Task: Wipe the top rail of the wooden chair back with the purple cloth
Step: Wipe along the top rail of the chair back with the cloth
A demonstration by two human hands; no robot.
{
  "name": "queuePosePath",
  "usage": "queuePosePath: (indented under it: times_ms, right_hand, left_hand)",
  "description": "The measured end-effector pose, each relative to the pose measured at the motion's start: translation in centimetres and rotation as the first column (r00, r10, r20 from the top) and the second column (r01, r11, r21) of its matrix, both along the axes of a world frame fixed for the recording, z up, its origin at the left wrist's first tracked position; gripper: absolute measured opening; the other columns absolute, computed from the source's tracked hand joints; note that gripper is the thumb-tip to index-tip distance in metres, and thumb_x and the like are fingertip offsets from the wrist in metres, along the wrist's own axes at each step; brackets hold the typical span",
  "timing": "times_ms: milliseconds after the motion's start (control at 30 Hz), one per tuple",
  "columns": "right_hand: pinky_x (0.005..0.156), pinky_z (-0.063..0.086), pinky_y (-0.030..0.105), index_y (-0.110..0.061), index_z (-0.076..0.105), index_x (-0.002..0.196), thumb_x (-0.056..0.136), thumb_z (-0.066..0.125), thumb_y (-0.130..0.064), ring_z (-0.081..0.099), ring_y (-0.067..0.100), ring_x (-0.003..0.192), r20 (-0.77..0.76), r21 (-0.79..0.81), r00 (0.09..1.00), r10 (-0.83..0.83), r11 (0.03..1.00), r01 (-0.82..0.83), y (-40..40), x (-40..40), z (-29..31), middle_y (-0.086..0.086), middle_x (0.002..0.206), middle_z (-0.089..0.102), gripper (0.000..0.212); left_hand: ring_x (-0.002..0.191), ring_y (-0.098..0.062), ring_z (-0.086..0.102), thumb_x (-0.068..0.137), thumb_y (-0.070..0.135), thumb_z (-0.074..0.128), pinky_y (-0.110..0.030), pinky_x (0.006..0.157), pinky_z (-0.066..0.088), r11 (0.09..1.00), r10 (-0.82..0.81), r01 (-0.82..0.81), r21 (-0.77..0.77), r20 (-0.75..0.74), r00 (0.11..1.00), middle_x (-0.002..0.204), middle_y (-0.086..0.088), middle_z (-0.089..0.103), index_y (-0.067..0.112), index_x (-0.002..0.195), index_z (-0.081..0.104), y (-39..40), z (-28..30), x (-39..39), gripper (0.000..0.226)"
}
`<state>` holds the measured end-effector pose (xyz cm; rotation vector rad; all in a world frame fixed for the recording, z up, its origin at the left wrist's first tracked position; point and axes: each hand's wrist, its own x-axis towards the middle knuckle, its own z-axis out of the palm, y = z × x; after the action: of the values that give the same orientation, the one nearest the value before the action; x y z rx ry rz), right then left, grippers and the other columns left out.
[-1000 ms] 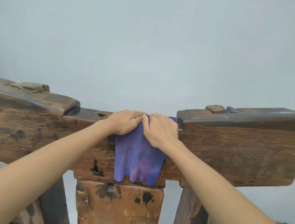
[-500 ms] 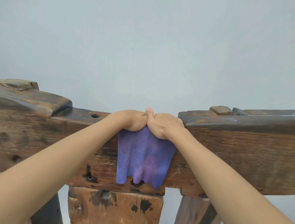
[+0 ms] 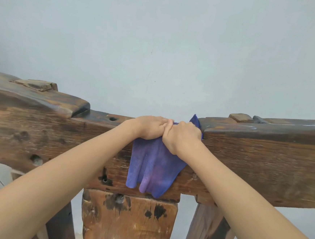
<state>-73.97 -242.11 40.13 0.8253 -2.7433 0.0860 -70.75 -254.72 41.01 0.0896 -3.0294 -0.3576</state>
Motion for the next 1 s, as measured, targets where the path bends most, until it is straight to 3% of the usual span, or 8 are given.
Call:
queuePosePath:
  times_ms: [67, 200, 367, 467, 567, 800, 1000]
  right_hand:
    - [0.101, 0.042, 0.046, -0.013, 0.057, 0.141, 0.107, 0.009, -0.035, 0.051, 0.041, 0.127, -0.047, 0.008, 0.999, 0.000, 1.000, 0.000, 0.0, 0.4, -0.1, 0.017, 0.130, 0.063, 0.063]
    - [0.102, 0.044, 0.047, -0.005, 0.070, 0.119, 0.107, 0.010, -0.038, 0.056, 0.042, 0.120, -0.105, 0.015, 0.993, -0.062, 0.998, 0.064, -0.5, 1.2, -0.7, 0.023, 0.121, 0.067, 0.070]
    - [0.099, 0.041, 0.046, 0.004, 0.061, 0.125, 0.105, 0.012, -0.040, 0.059, 0.041, 0.113, -0.211, 0.005, 0.975, -0.062, 0.998, 0.065, -0.8, 2.3, -1.8, 0.030, 0.119, 0.065, 0.068]
    - [0.099, 0.038, 0.048, 0.002, 0.058, 0.129, 0.106, 0.015, -0.039, 0.058, 0.040, 0.115, -0.167, -0.017, 0.985, 0.041, 0.999, -0.045, -1.5, 2.1, -1.6, 0.028, 0.124, 0.063, 0.064]
    - [0.096, 0.040, 0.046, -0.003, 0.057, 0.130, 0.107, 0.013, -0.035, 0.058, 0.040, 0.116, -0.106, -0.014, 0.977, 0.187, 0.982, -0.189, -3.4, 1.8, -1.2, 0.022, 0.126, 0.063, 0.060]
    - [0.105, 0.039, 0.050, -0.009, 0.053, 0.134, 0.106, 0.008, -0.039, 0.052, 0.039, 0.125, 0.067, -0.047, 0.942, 0.328, 0.944, -0.326, -8.5, 2.8, -0.6, 0.019, 0.134, 0.059, 0.062]
    - [0.109, 0.032, 0.050, -0.028, 0.049, 0.146, 0.103, 0.004, -0.051, 0.047, 0.032, 0.136, 0.140, -0.075, 0.885, 0.443, 0.896, -0.437, -11.5, 4.0, 0.1, 0.006, 0.146, 0.055, 0.066]
  left_hand:
    - [0.151, -0.016, 0.028, 0.109, 0.039, 0.013, -0.038, 0.123, 0.018, 1.000, -0.003, 0.003, -0.028, -0.001, 1.000, 0.163, 0.001, 0.034, 0.020, 0.155, 0.036, -0.1, -0.3, 0.5, 0.056]
    - [0.153, -0.017, 0.024, 0.109, 0.038, 0.012, -0.039, 0.123, 0.014, 0.996, 0.008, -0.008, -0.088, -0.002, 1.000, 0.166, -0.001, 0.029, 0.014, 0.157, 0.032, -0.1, -0.4, 1.7, 0.057]
    - [0.152, -0.018, 0.025, 0.108, 0.037, 0.009, -0.046, 0.124, 0.013, 0.990, 0.033, -0.034, -0.134, -0.010, 0.999, 0.164, -0.004, 0.030, 0.014, 0.152, 0.036, -0.8, -0.7, 2.8, 0.056]
    - [0.149, -0.020, 0.030, 0.107, 0.035, 0.008, -0.048, 0.123, 0.013, 0.977, 0.105, -0.106, -0.187, -0.015, 0.994, 0.160, -0.007, 0.035, 0.011, 0.150, 0.037, -1.7, -0.6, 3.5, 0.057]
    - [0.154, -0.018, 0.021, 0.106, 0.034, 0.006, -0.048, 0.125, 0.007, 0.964, 0.175, -0.170, -0.202, 0.007, 0.984, 0.167, -0.005, 0.024, 0.014, 0.157, 0.028, -3.0, -0.6, 4.7, 0.059]
    - [0.156, -0.021, 0.013, 0.105, 0.033, 0.009, -0.046, 0.126, 0.005, 0.919, 0.324, -0.310, -0.246, 0.020, 0.946, 0.168, -0.007, 0.019, 0.010, 0.159, 0.022, -7.1, -0.7, 7.5, 0.061]
    - [0.148, -0.028, 0.030, 0.103, 0.031, 0.012, -0.049, 0.123, 0.017, 0.861, 0.429, -0.417, -0.289, -0.027, 0.903, 0.159, -0.014, 0.036, 0.009, 0.153, 0.034, -9.5, -0.8, 9.6, 0.059]
